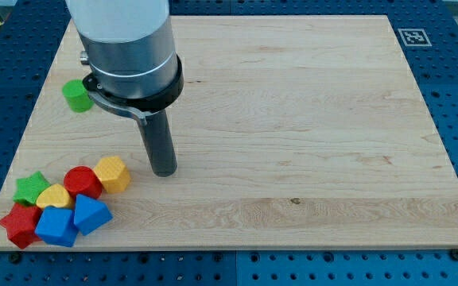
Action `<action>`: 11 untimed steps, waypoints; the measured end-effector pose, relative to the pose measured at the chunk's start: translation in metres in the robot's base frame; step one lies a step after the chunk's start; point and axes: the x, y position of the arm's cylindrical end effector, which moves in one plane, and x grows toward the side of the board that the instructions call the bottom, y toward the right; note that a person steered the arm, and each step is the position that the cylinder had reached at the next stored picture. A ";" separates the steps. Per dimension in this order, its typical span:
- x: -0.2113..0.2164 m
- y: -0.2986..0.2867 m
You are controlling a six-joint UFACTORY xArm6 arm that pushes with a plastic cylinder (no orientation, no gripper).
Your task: Push the group of block slightly right and up
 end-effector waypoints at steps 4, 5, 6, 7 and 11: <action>-0.052 -0.024; -0.045 -0.054; -0.045 -0.066; -0.045 -0.077; -0.031 -0.189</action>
